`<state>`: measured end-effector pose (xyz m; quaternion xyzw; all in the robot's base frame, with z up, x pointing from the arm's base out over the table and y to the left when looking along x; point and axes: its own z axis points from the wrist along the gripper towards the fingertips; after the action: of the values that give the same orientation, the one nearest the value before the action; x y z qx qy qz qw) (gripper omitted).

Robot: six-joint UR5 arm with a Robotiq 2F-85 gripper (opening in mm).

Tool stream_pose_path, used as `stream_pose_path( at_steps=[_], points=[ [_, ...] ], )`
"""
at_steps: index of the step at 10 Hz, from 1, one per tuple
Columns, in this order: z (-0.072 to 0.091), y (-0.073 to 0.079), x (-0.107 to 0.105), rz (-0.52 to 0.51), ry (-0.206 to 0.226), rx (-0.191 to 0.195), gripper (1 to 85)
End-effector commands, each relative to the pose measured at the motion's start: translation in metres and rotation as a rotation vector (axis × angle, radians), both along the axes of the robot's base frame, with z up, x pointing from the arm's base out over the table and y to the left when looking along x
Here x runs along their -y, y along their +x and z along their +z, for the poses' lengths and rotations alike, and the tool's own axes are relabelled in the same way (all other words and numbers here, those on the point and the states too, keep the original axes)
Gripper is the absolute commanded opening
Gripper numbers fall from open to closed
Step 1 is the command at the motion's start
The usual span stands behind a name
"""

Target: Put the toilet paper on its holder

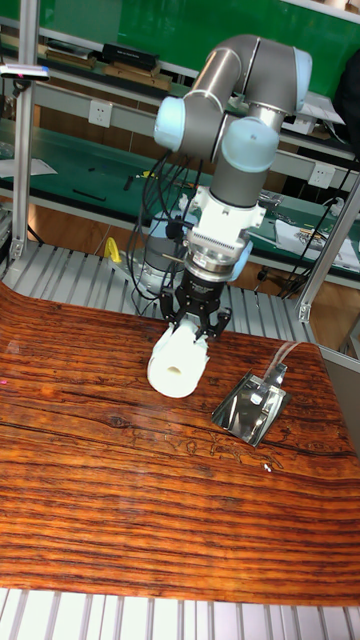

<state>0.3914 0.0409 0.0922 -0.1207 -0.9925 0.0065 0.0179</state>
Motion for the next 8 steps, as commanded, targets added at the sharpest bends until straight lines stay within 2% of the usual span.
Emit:
stream_pose_path(
  at_steps=[1, 3, 5, 6, 7, 8],
  points=[
    [0.019, 0.017, 0.013, 0.003, -0.015, -0.001, 1.0],
    [0.029, 0.013, 0.026, -0.038, -0.04, -0.043, 1.0],
    [0.042, 0.032, 0.019, -0.09, 0.008, 0.006, 1.0],
    [0.047, 0.046, 0.007, -0.121, 0.068, 0.05, 1.0],
    [0.051, 0.056, 0.011, -0.135, 0.065, 0.078, 1.0],
    [0.056, 0.061, 0.019, -0.137, 0.056, 0.082, 1.0]
  ],
)
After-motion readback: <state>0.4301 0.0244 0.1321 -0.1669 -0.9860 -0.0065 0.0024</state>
